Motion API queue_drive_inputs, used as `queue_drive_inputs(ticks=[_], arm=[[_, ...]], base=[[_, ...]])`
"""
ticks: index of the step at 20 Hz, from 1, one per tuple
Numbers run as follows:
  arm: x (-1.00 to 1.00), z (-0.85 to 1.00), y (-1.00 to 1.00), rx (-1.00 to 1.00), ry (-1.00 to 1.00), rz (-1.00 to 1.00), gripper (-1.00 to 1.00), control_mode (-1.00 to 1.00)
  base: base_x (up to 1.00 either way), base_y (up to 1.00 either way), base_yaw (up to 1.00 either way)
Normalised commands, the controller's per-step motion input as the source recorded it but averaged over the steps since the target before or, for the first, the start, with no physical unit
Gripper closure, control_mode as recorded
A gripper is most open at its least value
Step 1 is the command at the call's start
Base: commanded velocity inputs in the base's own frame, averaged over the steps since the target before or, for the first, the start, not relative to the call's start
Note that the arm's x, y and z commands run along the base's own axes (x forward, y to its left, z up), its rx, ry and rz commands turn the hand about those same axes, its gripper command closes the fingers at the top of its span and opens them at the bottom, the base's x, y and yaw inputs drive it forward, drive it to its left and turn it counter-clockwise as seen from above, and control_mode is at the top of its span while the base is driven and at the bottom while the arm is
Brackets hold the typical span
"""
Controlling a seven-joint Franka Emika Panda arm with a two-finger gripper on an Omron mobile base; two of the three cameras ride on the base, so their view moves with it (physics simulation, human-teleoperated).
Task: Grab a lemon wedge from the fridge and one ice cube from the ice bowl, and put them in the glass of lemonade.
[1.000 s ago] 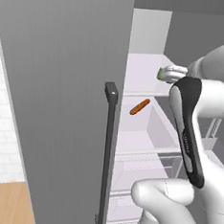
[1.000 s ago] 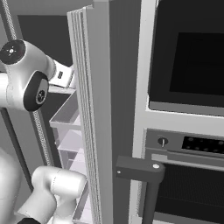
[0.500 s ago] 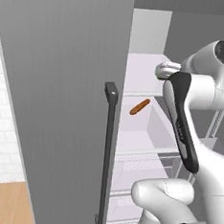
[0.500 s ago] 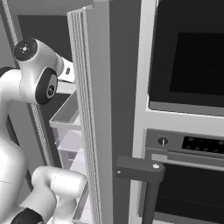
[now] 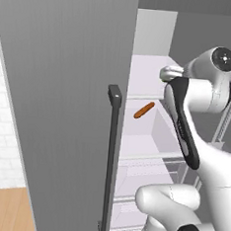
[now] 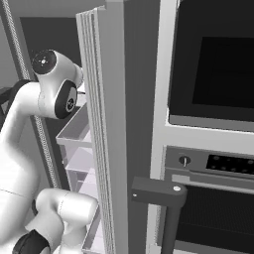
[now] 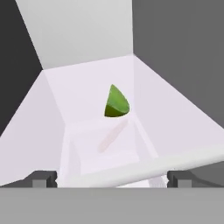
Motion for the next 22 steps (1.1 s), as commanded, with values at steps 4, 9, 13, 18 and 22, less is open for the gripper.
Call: queue_drive_inputs(ticks=[4,9,13,18,22], arm=[[0.33,-0.04,-0.02,-0.01,0.00,-0.08,-1.00,-1.00],[0.32,-0.04,0.00,0.00,0.03,-0.07,-1.00,-1.00],[0.31,-0.11,-0.03,0.00,0.05,-0.03,-1.00,-1.00],[0.34,-0.11,-0.08,0.00,0.04,0.00,-1.00,-1.00],[0.36,-0.13,-0.08,0.00,0.03,0.00,-1.00,-1.00]], base=[[0.00,0.00,0.00],[0.00,0.00,0.00],[0.00,0.00,0.00],[0.00,0.00,0.00],[0.00,0.00,0.00]])
